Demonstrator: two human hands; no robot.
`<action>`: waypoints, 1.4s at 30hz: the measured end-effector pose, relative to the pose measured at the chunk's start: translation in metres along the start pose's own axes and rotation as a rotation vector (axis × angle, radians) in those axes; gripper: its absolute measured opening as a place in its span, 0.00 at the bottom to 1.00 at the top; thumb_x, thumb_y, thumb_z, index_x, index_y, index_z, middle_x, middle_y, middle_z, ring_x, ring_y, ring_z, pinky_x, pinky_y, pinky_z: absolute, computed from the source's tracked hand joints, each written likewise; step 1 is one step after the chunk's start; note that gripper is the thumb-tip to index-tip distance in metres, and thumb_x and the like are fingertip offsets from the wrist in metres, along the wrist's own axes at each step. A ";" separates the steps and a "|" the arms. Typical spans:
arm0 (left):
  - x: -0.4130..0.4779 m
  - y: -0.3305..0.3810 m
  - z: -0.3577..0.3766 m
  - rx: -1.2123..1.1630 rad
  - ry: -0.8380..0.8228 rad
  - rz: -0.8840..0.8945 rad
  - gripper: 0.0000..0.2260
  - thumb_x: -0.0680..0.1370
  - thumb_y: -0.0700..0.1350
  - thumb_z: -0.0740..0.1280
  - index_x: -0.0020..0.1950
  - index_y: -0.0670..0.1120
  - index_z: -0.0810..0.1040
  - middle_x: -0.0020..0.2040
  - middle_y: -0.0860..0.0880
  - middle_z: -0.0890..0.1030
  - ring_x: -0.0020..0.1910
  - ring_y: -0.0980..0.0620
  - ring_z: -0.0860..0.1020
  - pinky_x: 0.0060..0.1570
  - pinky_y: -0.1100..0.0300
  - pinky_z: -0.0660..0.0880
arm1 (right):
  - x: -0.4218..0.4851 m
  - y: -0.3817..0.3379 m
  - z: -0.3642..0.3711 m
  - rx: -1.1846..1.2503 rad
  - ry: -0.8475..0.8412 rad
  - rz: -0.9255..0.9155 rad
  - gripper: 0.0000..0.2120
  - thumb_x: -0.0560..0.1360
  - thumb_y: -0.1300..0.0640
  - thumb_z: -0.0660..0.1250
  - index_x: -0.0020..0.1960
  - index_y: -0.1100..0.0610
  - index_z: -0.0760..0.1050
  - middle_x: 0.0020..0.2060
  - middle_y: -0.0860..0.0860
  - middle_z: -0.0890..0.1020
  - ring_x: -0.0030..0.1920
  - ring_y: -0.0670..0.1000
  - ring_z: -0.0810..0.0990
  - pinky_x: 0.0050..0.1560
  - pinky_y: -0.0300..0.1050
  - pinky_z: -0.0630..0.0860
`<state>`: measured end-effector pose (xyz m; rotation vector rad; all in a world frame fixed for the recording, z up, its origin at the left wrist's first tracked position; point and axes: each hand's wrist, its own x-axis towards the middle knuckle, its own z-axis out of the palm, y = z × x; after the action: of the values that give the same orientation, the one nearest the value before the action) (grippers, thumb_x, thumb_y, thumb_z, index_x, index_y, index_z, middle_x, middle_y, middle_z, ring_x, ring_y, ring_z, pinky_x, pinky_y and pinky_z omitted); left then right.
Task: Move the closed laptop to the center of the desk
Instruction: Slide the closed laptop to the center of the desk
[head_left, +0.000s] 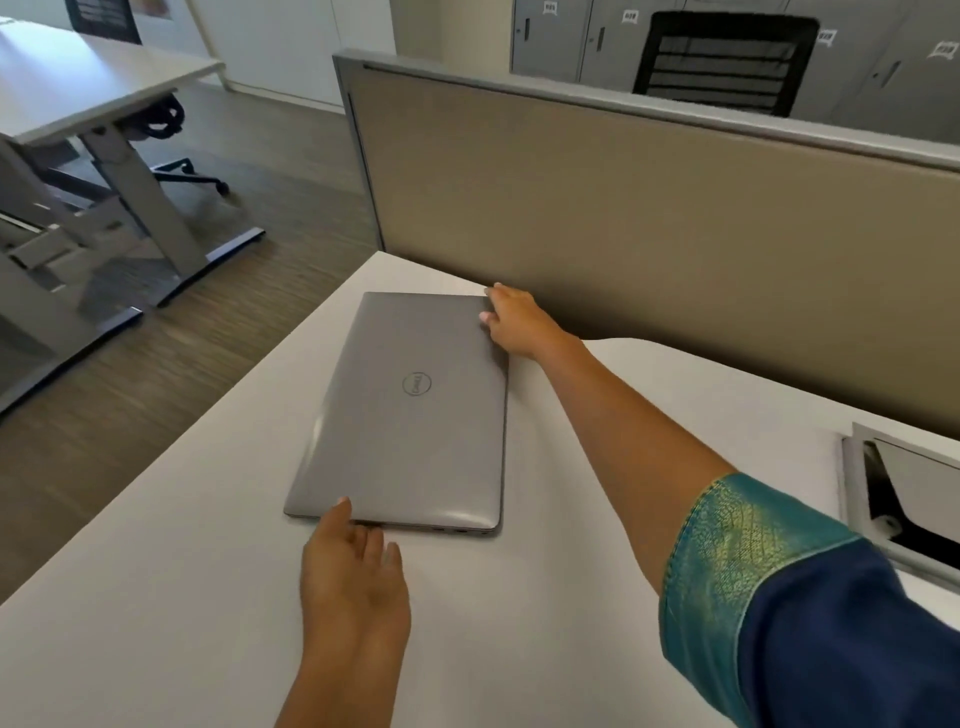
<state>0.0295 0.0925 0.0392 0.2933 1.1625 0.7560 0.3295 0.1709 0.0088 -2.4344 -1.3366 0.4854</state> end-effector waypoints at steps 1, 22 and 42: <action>0.001 0.001 -0.003 -0.011 -0.003 -0.039 0.29 0.79 0.47 0.61 0.76 0.38 0.54 0.76 0.44 0.62 0.75 0.48 0.61 0.75 0.50 0.57 | 0.008 0.000 0.000 -0.006 -0.023 0.000 0.24 0.81 0.52 0.54 0.74 0.61 0.60 0.76 0.58 0.61 0.76 0.58 0.58 0.74 0.57 0.59; 0.007 0.005 -0.011 0.146 0.021 -0.157 0.31 0.74 0.49 0.67 0.72 0.35 0.61 0.67 0.40 0.71 0.69 0.43 0.69 0.71 0.47 0.64 | 0.029 0.022 -0.016 0.083 -0.166 0.089 0.24 0.70 0.34 0.65 0.33 0.55 0.68 0.34 0.51 0.73 0.42 0.54 0.72 0.37 0.46 0.66; -0.067 -0.036 -0.089 0.588 -0.024 -0.111 0.13 0.73 0.29 0.61 0.51 0.44 0.76 0.46 0.45 0.77 0.46 0.48 0.75 0.47 0.45 0.73 | -0.291 0.088 -0.021 0.449 -0.012 0.462 0.29 0.71 0.38 0.67 0.53 0.64 0.74 0.46 0.57 0.79 0.47 0.57 0.78 0.43 0.46 0.71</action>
<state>-0.0495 0.0072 0.0317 0.7171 1.3508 0.2972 0.2579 -0.1244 0.0304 -2.3323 -0.5679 0.8128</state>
